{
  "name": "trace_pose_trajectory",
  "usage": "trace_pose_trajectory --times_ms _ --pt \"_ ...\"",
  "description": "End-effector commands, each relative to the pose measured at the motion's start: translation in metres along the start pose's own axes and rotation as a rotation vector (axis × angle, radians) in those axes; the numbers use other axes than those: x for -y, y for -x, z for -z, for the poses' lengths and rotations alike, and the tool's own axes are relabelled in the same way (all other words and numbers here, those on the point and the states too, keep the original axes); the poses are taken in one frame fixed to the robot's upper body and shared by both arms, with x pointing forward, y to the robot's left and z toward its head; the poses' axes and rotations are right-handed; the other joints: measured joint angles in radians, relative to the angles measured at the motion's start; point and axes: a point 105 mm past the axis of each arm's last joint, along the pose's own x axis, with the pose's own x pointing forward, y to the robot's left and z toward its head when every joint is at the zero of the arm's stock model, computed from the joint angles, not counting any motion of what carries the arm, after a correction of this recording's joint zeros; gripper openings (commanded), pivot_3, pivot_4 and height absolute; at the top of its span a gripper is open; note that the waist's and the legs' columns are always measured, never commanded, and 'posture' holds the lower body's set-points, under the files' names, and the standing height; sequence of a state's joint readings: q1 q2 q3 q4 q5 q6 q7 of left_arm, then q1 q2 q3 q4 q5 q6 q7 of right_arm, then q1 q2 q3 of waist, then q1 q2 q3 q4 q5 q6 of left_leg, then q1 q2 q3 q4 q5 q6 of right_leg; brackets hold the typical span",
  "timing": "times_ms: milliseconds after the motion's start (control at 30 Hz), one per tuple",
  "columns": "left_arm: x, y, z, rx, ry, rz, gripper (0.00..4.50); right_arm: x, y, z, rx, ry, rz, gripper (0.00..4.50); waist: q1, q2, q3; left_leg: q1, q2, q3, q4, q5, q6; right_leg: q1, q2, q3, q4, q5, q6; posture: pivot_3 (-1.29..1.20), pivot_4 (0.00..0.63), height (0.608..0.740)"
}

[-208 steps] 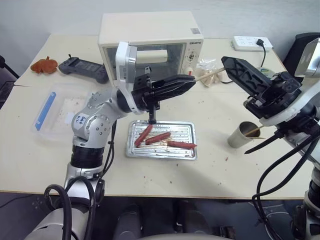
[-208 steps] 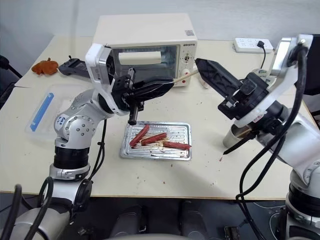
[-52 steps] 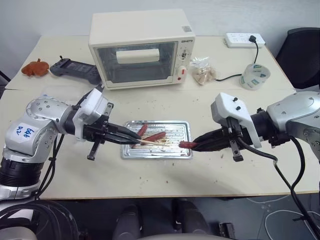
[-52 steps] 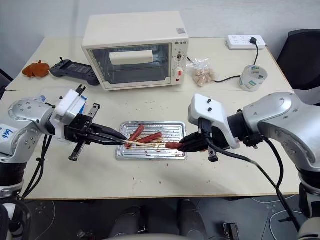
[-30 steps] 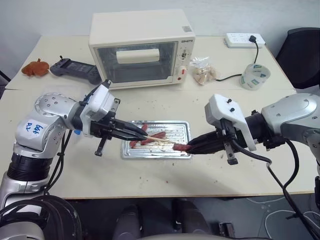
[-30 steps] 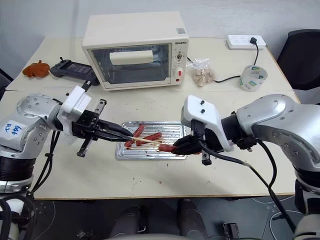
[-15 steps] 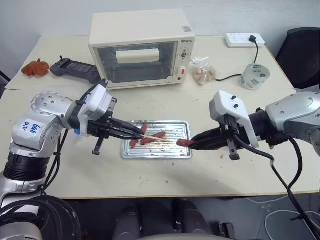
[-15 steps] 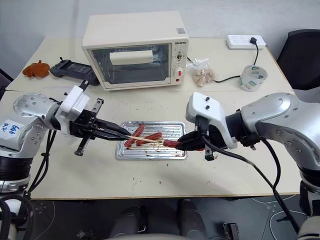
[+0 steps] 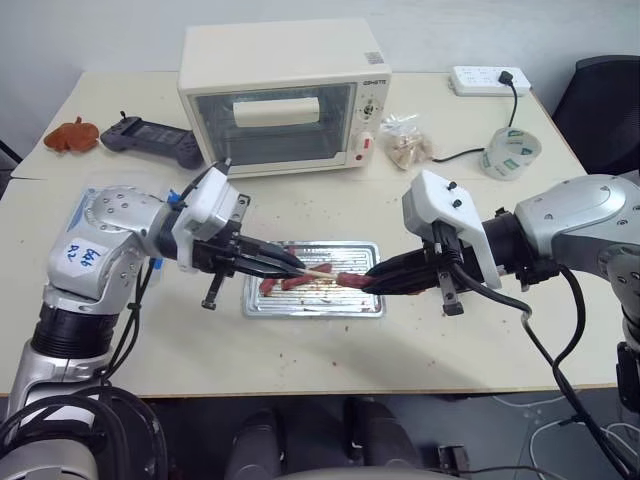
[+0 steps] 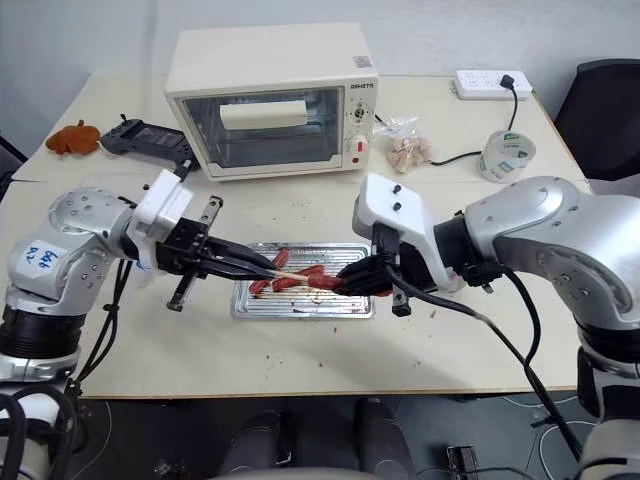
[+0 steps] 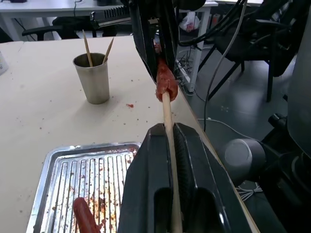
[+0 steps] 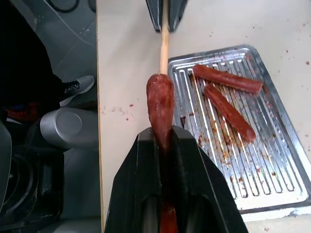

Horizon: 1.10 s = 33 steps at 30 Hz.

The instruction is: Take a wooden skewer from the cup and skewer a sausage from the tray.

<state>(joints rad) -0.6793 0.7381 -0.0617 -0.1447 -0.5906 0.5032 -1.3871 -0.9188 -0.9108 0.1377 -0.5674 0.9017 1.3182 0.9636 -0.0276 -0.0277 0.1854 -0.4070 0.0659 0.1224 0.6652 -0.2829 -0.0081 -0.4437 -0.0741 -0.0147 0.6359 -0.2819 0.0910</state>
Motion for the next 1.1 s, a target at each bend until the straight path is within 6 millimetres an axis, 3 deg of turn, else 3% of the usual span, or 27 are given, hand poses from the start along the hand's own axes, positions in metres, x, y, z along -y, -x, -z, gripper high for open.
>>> trace_pose_trajectory --times_ms 33,233,533,867,1100 --pt "-0.002 -0.015 -0.009 0.019 -0.057 0.023 0.0 -0.003 -0.003 -0.01 0.022 0.04 -0.024 0.03 0.0 0.0 0.0 0.0 0.0 0.0 0.0 0.0 0.0 0.0 0.0 0.0 0.0 0.0 0.0 0.0 0.15 0.74" --pt "-0.001 -0.027 -0.01 0.046 -0.062 0.043 0.0 -0.001 -0.005 -0.012 0.026 0.036 -0.021 0.03 0.0 0.0 0.0 0.0 0.0 0.0 0.0 0.0 0.0 0.0 0.0 0.0 0.0 0.0 0.0 0.0 0.15 0.74" --pt "-0.006 -0.024 -0.007 0.055 -0.061 -0.019 0.0 0.001 -0.005 -0.011 0.029 0.025 -0.015 0.03 0.0 0.0 0.0 0.0 0.0 0.0 0.0 0.0 0.0 0.0 0.0 0.0 0.0 0.0 0.0 0.0 0.15 0.74" --pt "-0.006 0.0 0.005 0.035 -0.021 -0.186 0.0 0.017 0.012 -0.013 0.036 0.032 0.094 3.11 0.0 0.0 0.0 0.0 0.0 0.0 0.0 0.0 0.0 0.0 0.0 0.0 0.0 0.0 0.0 0.0 0.15 0.74" --pt "0.004 0.045 0.013 -0.009 0.024 -0.497 0.0 0.039 0.045 -0.035 0.142 0.02 0.227 3.11 -0.002 0.0 0.0 0.0 0.001 -0.001 -0.001 0.0 0.0 0.0 -0.001 0.0 0.0 0.0 0.0 0.0 0.15 0.74"
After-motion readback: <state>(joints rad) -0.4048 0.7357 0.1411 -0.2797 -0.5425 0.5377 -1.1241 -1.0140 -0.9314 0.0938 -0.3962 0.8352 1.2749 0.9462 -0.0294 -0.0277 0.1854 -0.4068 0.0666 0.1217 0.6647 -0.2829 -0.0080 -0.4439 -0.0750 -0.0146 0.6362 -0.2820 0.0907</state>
